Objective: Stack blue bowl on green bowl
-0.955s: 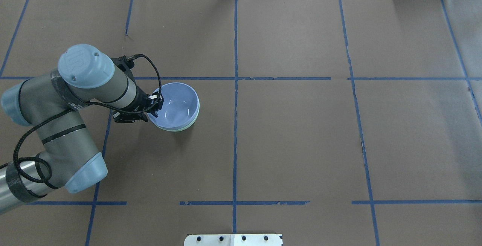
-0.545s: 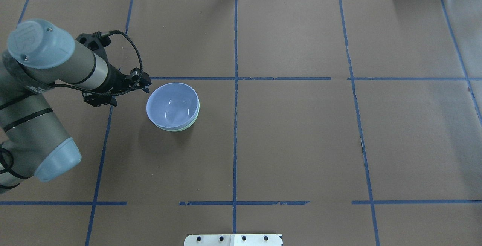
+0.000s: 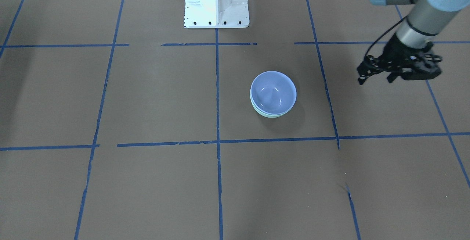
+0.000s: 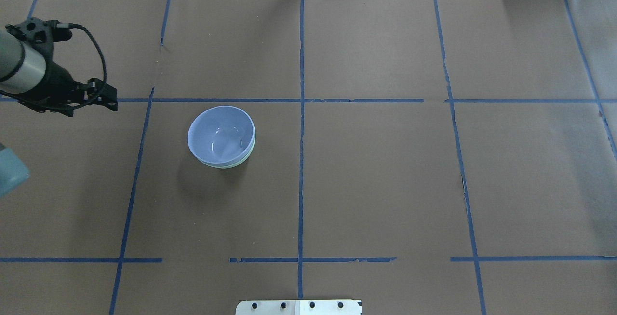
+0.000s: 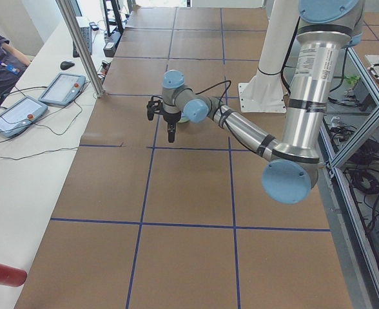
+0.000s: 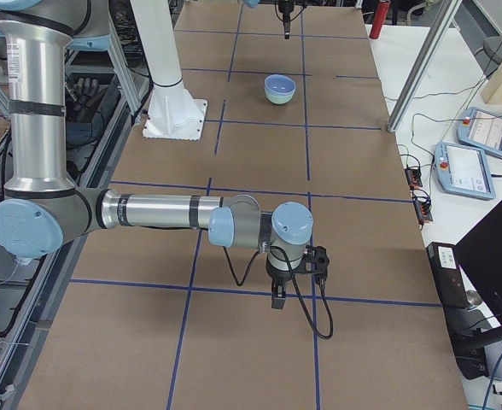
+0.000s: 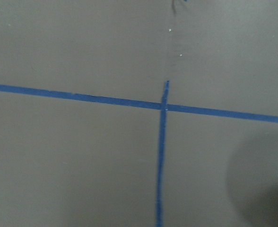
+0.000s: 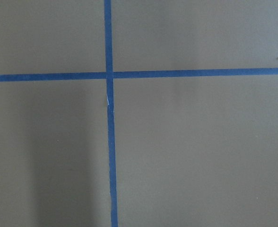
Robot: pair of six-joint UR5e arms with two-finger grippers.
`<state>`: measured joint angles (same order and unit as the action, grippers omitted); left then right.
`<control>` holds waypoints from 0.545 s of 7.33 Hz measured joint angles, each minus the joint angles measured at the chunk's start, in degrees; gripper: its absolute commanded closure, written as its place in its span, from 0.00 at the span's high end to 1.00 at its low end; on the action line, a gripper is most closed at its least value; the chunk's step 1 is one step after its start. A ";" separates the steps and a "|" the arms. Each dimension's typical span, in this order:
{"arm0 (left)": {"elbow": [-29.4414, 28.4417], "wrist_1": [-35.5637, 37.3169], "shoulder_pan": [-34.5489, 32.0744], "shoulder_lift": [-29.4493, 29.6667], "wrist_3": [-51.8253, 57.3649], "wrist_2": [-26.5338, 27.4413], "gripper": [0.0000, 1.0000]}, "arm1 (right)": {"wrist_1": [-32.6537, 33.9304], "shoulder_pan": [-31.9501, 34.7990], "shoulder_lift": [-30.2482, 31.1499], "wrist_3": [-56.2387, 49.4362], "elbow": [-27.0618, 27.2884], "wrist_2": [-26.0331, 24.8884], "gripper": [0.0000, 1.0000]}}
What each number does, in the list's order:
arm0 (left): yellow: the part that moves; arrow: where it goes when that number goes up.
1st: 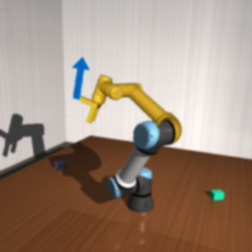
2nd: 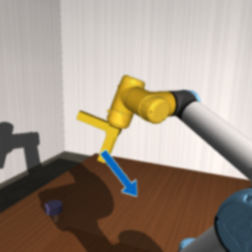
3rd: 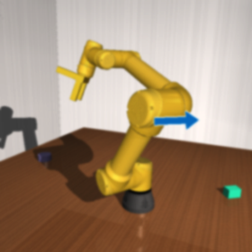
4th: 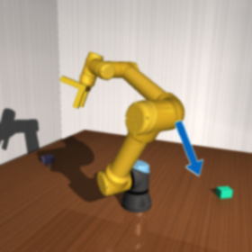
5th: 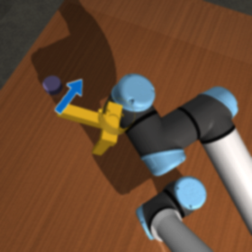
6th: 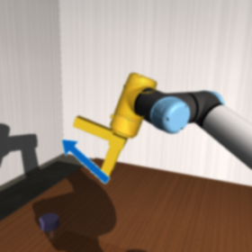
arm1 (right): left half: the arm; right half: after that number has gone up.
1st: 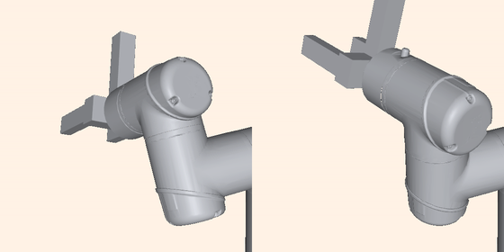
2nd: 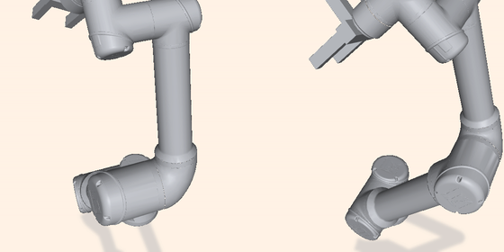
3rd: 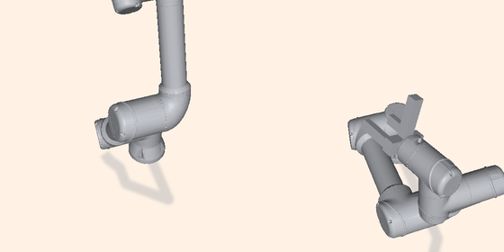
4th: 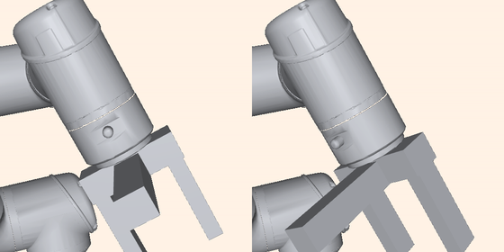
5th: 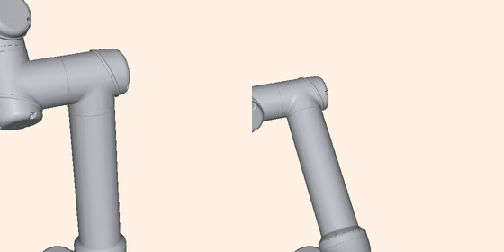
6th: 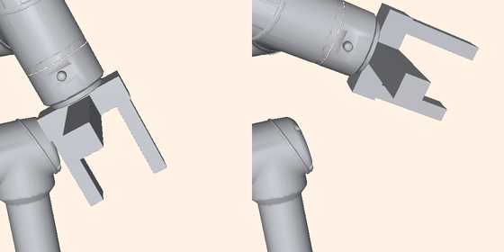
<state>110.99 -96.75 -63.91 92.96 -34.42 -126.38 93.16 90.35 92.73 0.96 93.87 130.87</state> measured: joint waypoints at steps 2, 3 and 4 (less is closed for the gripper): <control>-5.58 0.36 -12.49 -5.05 25.30 -2.20 1.00 | 0.00 0.02 -0.02 -0.01 0.00 0.00 1.00; -8.45 0.43 -18.13 -6.75 33.17 -2.45 1.00 | 0.00 0.02 -0.03 -0.04 0.00 0.00 1.00; -10.59 0.52 -22.98 -8.29 37.35 -2.59 1.00 | 0.00 0.02 -0.02 -0.07 0.00 0.00 1.00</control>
<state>100.41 -96.23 -86.89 84.67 2.94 -128.97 93.16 90.37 92.70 0.89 93.87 130.87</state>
